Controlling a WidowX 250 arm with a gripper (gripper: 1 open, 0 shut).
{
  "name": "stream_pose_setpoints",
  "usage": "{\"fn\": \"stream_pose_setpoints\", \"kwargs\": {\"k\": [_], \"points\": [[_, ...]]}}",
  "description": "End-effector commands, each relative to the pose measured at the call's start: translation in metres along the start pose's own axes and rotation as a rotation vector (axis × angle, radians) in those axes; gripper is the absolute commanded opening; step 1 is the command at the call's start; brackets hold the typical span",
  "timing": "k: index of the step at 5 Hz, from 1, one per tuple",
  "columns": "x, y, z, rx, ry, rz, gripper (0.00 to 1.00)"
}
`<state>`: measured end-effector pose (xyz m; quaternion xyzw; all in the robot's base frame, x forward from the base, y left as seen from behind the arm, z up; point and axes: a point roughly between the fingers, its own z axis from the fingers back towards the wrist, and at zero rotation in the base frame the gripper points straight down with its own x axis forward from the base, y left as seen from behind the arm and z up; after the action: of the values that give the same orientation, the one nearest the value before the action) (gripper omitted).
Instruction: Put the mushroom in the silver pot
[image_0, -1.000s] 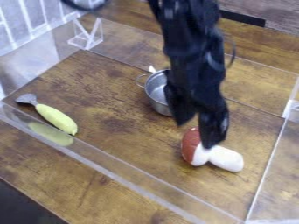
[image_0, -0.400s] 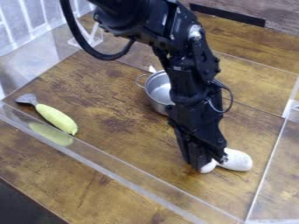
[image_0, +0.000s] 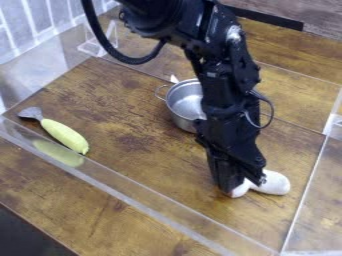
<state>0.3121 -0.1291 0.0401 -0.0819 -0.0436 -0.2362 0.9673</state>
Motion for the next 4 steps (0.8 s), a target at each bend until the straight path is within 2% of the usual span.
{"fn": "stream_pose_setpoints", "kwargs": {"k": [1, 2, 3, 4], "points": [[0.008, -0.012, 0.041, 0.027, -0.066, 0.013, 0.00], [0.013, -0.010, 0.071, 0.052, -0.099, 0.070, 0.00], [0.027, 0.008, 0.106, 0.080, -0.150, 0.100, 0.00], [0.036, 0.040, 0.132, 0.111, -0.183, 0.146, 0.00]]}}
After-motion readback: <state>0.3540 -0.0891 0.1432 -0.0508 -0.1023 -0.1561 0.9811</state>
